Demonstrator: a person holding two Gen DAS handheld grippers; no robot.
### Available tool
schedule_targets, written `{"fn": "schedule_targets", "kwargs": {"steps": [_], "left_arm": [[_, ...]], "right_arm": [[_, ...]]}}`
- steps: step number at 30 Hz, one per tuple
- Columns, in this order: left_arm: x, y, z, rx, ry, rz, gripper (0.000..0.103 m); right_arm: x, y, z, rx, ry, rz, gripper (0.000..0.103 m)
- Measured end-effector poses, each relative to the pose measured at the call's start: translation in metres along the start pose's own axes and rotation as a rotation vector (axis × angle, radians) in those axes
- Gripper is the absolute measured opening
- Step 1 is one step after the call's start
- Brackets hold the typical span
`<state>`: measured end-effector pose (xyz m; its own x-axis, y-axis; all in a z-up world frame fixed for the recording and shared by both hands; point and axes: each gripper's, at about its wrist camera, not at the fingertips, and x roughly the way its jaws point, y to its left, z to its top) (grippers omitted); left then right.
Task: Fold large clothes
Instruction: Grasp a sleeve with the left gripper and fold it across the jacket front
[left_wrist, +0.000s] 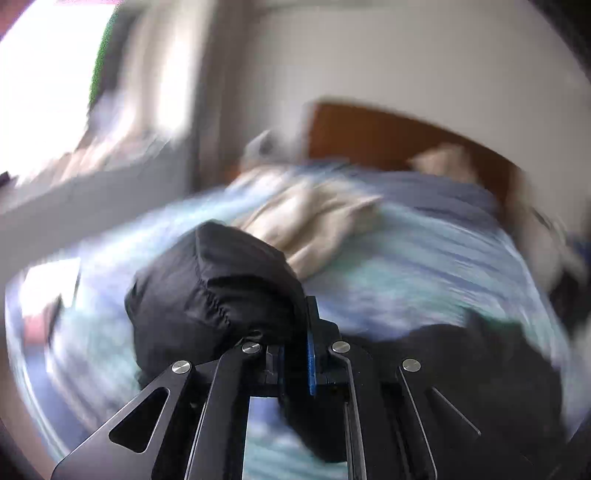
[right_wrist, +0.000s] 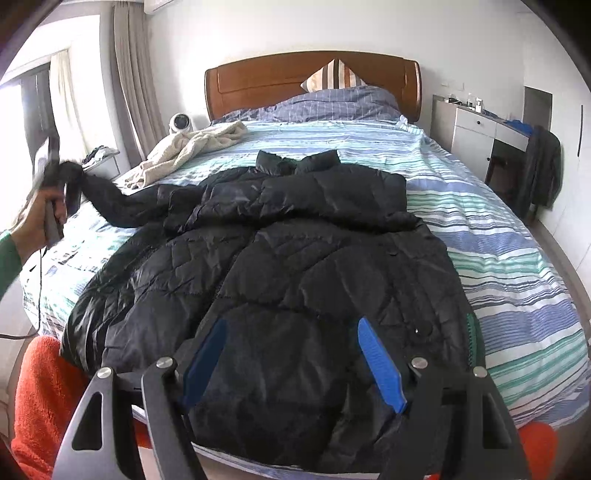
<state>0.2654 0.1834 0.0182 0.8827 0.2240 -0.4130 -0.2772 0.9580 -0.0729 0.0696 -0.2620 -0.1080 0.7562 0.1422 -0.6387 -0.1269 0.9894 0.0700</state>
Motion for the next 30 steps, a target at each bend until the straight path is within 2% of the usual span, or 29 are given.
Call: {"fn": "schedule_targets", "kwargs": {"steps": [3,5,6,9,10,11,13,16,18,20,22,23,26,28,30], "left_arm": [[-0.039,-0.108,0.008,0.309,-0.107,-0.163,0.007],[-0.054,-0.172,-0.007,0.455,-0.108,-0.288,0.007],[-0.057,-0.193,-0.016,0.498,-0.101,-0.327,0.007],[-0.056,-0.262,-0.067,0.623,0.004,-0.449,0.015],[-0.050,-0.280,-0.087,0.649,0.071,-0.486,0.028],[-0.042,-0.296,-0.109,0.672,0.172,-0.533,0.048],[-0.041,-0.311,-0.147,0.699,0.290,-0.576,0.053],[-0.058,-0.304,-0.186,0.738,0.342,-0.593,0.055],[-0.078,-0.282,-0.195,0.731,0.340,-0.595,0.063],[-0.093,-0.257,-0.195,0.696,0.332,-0.592,0.078],[-0.104,-0.226,-0.191,0.633,0.330,-0.578,0.081],[-0.105,-0.218,-0.188,0.609,0.333,-0.566,0.081],[-0.107,-0.171,-0.179,0.514,0.349,-0.512,0.081],[-0.102,-0.141,-0.173,0.436,0.359,-0.477,0.081],[-0.100,-0.121,-0.173,0.373,0.368,-0.455,0.082]], "right_arm": [[-0.004,-0.008,0.002,0.031,-0.017,-0.009,0.075],[-0.008,-0.016,0.002,0.058,-0.029,-0.018,0.075],[-0.010,-0.020,0.002,0.067,-0.033,-0.026,0.075],[-0.012,-0.038,0.004,0.092,-0.042,-0.062,0.075],[-0.012,-0.043,0.006,0.095,-0.046,-0.070,0.075],[-0.013,-0.050,0.009,0.096,-0.055,-0.078,0.075],[-0.009,-0.063,0.018,0.099,-0.060,-0.078,0.075],[0.005,-0.082,0.039,0.114,-0.045,-0.048,0.075],[0.020,-0.092,0.057,0.138,-0.026,0.005,0.075],[0.040,-0.099,0.079,0.182,-0.021,0.110,0.078],[0.077,-0.110,0.104,0.272,0.008,0.247,0.082],[0.095,-0.115,0.112,0.312,0.034,0.267,0.082],[0.145,-0.133,0.122,0.433,0.115,0.194,0.082],[0.169,-0.143,0.121,0.513,0.143,0.217,0.082],[0.193,-0.144,0.120,0.540,0.195,0.216,0.082]]}}
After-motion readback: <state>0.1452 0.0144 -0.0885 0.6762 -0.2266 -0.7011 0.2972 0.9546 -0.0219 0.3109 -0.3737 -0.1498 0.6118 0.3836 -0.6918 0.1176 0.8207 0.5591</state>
